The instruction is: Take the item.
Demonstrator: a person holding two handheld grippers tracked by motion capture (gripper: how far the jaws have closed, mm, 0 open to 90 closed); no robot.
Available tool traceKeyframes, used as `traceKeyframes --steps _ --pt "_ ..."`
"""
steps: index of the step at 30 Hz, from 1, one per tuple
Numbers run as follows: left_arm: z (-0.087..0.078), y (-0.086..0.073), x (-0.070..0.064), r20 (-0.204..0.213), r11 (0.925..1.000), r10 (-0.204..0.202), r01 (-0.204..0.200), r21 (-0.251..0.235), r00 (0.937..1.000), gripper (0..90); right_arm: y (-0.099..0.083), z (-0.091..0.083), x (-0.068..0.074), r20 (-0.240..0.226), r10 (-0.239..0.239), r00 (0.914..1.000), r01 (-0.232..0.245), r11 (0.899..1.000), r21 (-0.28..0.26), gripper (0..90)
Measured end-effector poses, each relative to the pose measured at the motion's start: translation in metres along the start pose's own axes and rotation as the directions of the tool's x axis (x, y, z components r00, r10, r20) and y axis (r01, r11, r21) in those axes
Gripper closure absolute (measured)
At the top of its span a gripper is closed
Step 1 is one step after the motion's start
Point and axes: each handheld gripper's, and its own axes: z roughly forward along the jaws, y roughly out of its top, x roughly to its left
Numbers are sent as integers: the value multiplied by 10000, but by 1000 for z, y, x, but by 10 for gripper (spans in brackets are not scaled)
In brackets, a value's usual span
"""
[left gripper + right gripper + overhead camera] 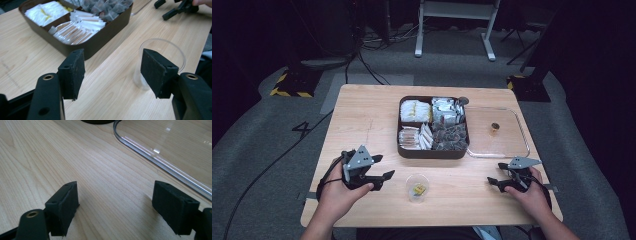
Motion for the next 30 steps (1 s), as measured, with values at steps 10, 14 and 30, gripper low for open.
traceKeyframes --steps 10,14,30 --pt "-5 -21 8 -838 9995 -223 240 189 9962 330 0 0 0 -3 -2 10000 2 10000 -6 213" --pt "-6 -32 16 -1498 9958 -747 816 407 9859 338 0 0 0 -6 1 10000 -1 10000 -5 213" --pt "3 -74 44 -1497 9831 -1208 1391 1189 9813 298 0 0 0 -1 3 10000 -3 10000 -1 212"
